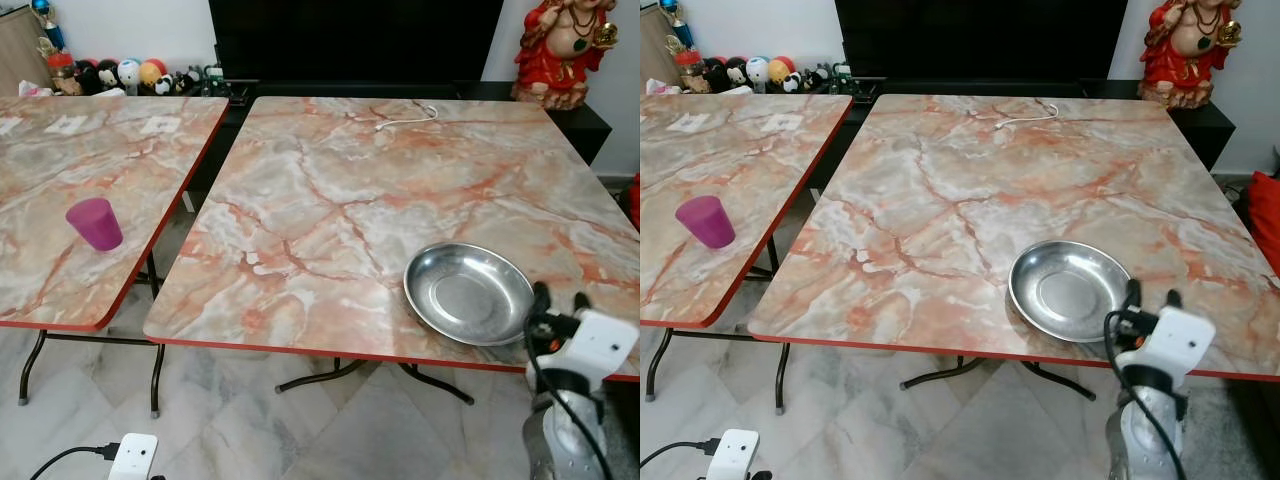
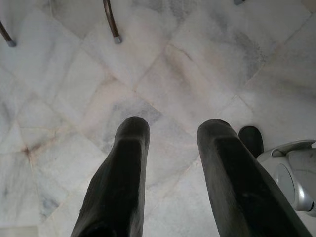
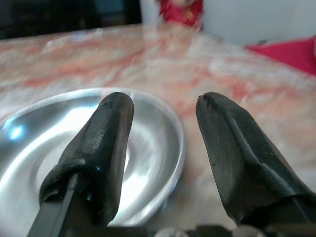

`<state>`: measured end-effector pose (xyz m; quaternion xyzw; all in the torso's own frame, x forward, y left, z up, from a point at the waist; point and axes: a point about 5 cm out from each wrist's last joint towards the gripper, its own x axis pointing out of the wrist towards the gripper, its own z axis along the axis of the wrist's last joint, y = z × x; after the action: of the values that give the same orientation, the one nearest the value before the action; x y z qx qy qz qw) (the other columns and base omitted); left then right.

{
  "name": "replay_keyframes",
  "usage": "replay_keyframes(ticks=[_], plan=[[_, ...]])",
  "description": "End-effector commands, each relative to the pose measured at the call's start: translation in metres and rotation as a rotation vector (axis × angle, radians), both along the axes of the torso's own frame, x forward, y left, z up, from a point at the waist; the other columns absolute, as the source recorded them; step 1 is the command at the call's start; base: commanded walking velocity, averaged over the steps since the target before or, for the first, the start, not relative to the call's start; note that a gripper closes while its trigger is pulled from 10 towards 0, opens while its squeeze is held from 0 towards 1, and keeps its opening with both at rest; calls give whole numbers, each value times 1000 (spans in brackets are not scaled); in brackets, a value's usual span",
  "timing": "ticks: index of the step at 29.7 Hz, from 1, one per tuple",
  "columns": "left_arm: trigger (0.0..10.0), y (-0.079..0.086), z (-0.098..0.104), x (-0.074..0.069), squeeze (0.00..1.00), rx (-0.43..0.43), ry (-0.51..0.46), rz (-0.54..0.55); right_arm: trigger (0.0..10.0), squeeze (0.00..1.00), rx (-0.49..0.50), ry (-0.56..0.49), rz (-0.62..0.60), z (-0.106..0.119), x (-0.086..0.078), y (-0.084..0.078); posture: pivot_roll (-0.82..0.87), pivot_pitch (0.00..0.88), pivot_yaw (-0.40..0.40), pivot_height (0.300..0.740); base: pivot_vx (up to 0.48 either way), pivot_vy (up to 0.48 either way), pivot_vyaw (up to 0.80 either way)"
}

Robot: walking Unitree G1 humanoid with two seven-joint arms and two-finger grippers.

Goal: Setting the table

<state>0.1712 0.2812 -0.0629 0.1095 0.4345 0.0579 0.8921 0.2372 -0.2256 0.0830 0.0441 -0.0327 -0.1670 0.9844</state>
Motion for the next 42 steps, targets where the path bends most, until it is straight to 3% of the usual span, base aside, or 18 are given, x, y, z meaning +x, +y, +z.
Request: replay_keyframes(ticks=[1, 4, 16, 21, 25, 28, 33, 42], plan=[[10000, 5, -1, -5, 0, 3, 16, 23, 10000, 0, -12, -34, 8, 9, 0, -1, 21, 0, 9, 740, 0, 0, 0], [10000, 6, -1, -7, 0, 4, 23, 27, 10000, 0, -51, -32, -14, 12, -5, -3, 17, 0, 10, 740, 0, 0, 0], [10000, 8, -3, -12, 0, -5, 33, 49, 10000, 0, -18, -25, -47, 9, -15, -3, 12, 0, 17, 740, 0, 0, 0], [10000, 8, -3, -14, 0, -8, 37, 52, 10000, 0, -57, -32, 17, 12, -11, 2, 23, 0, 10, 740, 0, 434, 480], [10000, 9, -3, -13, 0, -9, 33, 56, 10000, 0, -46, -35, -6, 14, -6, 1, 22, 0, 11, 740, 0, 480, 673], [10000, 8, -3, -12, 0, -10, 30, 58, 10000, 0, 9, -51, -58, 14, -5, -3, 28, 0, 10, 740, 0, 480, 0], [10000, 8, -2, -10, 0, -12, 25, 58, 10000, 0, 10, -65, -31, 18, -1, 8, 33, 0, 10, 740, 0, 480, 0], [10000, 7, -1, -6, 0, -14, 18, 58, 10000, 0, 18, -69, -28, 19, 3, 12, 43, 9, 10, 740, 0, 480, 0]])
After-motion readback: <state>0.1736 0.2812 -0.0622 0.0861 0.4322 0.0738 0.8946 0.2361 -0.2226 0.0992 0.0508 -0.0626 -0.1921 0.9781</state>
